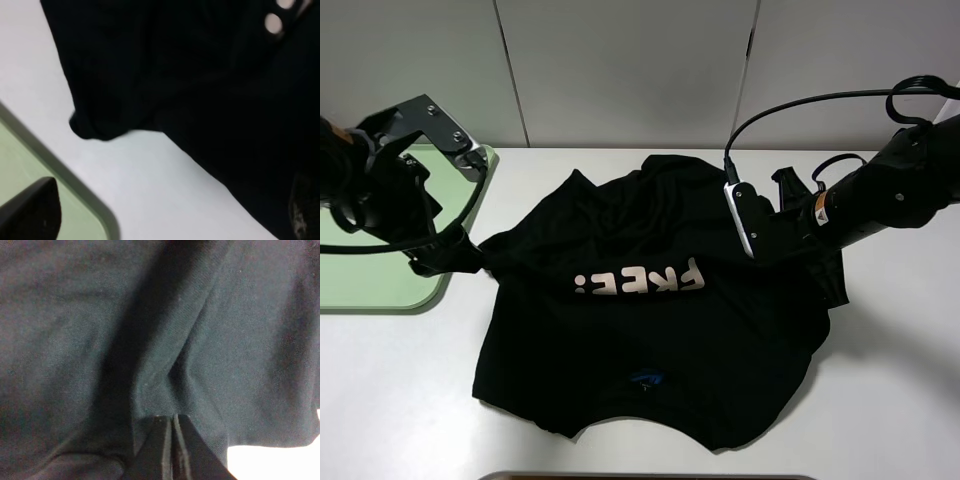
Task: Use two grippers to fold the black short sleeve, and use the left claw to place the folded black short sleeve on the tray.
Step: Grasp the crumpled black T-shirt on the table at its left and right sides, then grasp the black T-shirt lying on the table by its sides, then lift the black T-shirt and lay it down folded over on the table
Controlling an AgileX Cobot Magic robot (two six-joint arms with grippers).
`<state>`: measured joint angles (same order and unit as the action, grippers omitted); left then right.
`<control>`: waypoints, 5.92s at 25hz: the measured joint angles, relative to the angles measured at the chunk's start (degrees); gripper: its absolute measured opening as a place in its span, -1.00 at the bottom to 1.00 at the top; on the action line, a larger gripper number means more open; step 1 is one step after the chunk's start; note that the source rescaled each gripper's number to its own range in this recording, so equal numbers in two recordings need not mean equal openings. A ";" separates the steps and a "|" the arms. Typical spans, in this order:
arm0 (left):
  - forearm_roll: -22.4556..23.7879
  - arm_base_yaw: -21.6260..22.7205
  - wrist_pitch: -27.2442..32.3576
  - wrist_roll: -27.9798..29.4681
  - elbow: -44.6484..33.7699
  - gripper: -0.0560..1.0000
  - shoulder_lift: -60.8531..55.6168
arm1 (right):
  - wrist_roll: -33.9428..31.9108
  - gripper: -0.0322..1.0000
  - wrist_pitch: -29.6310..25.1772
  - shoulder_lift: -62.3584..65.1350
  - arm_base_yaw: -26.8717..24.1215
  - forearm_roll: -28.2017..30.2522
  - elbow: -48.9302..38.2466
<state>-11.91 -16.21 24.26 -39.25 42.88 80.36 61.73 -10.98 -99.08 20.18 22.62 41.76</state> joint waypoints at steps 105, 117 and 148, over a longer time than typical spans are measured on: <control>4.54 -6.17 6.31 -9.26 25.75 0.81 30.52 | -8.81 -0.94 2.42 -6.91 -5.33 11.75 0.08; 8.92 -6.17 10.50 -9.26 26.89 0.79 34.99 | -8.81 -0.94 2.54 -6.91 -5.33 11.75 0.08; 8.37 -6.03 20.91 -29.58 33.46 0.77 37.63 | -13.04 -0.94 4.05 -6.91 -5.33 10.90 0.08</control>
<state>-3.54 -22.24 45.17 -68.83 76.34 117.99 48.69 -6.93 -105.99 14.86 33.52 41.84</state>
